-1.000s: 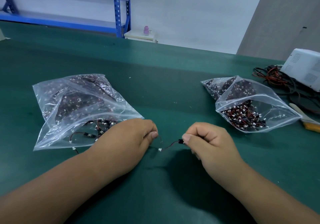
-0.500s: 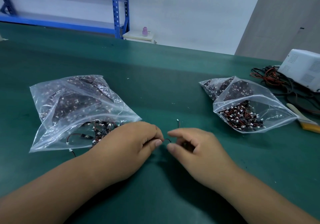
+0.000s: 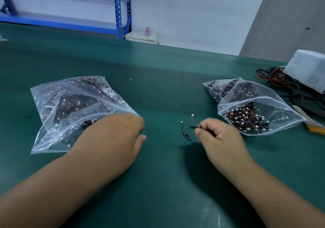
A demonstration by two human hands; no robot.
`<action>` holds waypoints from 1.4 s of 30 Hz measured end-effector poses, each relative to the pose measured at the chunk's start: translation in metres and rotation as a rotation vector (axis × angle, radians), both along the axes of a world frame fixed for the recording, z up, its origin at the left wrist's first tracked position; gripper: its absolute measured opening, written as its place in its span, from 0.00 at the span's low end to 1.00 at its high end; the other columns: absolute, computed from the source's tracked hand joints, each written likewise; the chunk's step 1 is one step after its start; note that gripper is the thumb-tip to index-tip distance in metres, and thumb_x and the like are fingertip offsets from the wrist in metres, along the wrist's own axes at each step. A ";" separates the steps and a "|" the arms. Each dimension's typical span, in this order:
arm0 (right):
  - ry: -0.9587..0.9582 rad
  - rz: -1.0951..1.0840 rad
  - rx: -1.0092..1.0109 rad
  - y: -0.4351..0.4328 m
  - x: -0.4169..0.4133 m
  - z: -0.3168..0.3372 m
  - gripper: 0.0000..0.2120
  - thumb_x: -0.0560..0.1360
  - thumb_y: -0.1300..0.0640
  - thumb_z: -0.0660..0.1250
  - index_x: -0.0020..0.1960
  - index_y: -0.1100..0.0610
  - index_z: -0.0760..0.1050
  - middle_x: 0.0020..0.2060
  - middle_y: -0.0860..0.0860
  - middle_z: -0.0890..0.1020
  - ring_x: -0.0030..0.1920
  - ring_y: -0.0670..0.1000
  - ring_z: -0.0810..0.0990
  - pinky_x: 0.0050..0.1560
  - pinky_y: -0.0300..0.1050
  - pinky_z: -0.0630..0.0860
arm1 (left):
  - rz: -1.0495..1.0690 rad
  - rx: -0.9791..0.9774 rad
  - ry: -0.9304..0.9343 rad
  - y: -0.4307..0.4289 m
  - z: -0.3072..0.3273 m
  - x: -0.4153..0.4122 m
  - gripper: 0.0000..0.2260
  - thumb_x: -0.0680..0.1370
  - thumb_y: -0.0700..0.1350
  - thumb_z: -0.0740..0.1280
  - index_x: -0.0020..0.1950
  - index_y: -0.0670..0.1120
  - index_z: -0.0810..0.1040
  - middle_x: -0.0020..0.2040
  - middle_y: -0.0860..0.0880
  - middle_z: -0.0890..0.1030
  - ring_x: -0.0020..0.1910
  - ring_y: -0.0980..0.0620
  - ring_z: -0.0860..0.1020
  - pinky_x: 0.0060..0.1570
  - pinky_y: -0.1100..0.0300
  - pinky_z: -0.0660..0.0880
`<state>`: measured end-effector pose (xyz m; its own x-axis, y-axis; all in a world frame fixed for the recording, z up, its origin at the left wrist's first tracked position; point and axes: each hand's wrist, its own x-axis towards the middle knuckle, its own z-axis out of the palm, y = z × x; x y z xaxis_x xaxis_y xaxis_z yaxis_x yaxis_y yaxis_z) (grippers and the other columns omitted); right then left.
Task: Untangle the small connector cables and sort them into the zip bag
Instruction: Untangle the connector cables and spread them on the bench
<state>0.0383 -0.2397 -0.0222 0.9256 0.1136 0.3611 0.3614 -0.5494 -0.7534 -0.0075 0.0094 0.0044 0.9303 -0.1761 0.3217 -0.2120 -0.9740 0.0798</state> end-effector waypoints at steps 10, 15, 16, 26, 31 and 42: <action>0.091 -0.168 -0.234 -0.010 0.011 -0.005 0.13 0.71 0.62 0.66 0.38 0.43 0.78 0.36 0.40 0.81 0.40 0.39 0.77 0.40 0.38 0.72 | 0.156 0.266 0.123 0.015 -0.011 -0.003 0.13 0.73 0.64 0.56 0.45 0.55 0.69 0.45 0.57 0.73 0.47 0.52 0.77 0.44 0.52 0.76; -0.003 -0.019 -0.393 -0.003 0.003 -0.004 0.11 0.73 0.58 0.70 0.52 0.46 0.81 0.46 0.40 0.75 0.44 0.42 0.75 0.53 0.46 0.75 | 0.150 0.313 0.101 0.020 -0.016 0.004 0.05 0.74 0.55 0.60 0.44 0.56 0.69 0.41 0.57 0.72 0.43 0.52 0.76 0.38 0.53 0.75; -0.024 0.011 -0.436 -0.002 0.002 -0.004 0.11 0.73 0.57 0.70 0.54 0.46 0.81 0.46 0.40 0.75 0.46 0.45 0.75 0.54 0.48 0.75 | 0.149 0.318 0.105 0.021 -0.016 0.005 0.04 0.74 0.54 0.60 0.43 0.56 0.68 0.41 0.57 0.71 0.42 0.52 0.75 0.38 0.52 0.75; -0.009 0.012 -0.583 0.011 0.005 0.004 0.05 0.78 0.52 0.65 0.47 0.48 0.80 0.42 0.45 0.74 0.47 0.51 0.76 0.52 0.50 0.75 | 0.043 0.317 0.146 0.016 -0.014 0.006 0.08 0.72 0.44 0.65 0.45 0.56 0.69 0.41 0.57 0.71 0.43 0.53 0.74 0.43 0.53 0.76; -0.022 0.076 -0.496 0.011 0.002 -0.001 0.06 0.77 0.56 0.68 0.43 0.49 0.80 0.39 0.44 0.76 0.43 0.44 0.75 0.46 0.39 0.73 | -0.053 0.249 0.197 0.010 -0.016 0.006 0.10 0.74 0.44 0.64 0.49 0.58 0.69 0.45 0.57 0.71 0.46 0.54 0.74 0.47 0.54 0.76; -0.072 0.001 -0.408 0.001 0.009 -0.002 0.09 0.76 0.56 0.70 0.55 0.50 0.82 0.46 0.45 0.75 0.50 0.50 0.77 0.55 0.51 0.75 | -0.249 -0.058 0.138 -0.012 -0.005 -0.002 0.11 0.78 0.55 0.63 0.61 0.60 0.72 0.56 0.63 0.72 0.58 0.61 0.71 0.62 0.61 0.68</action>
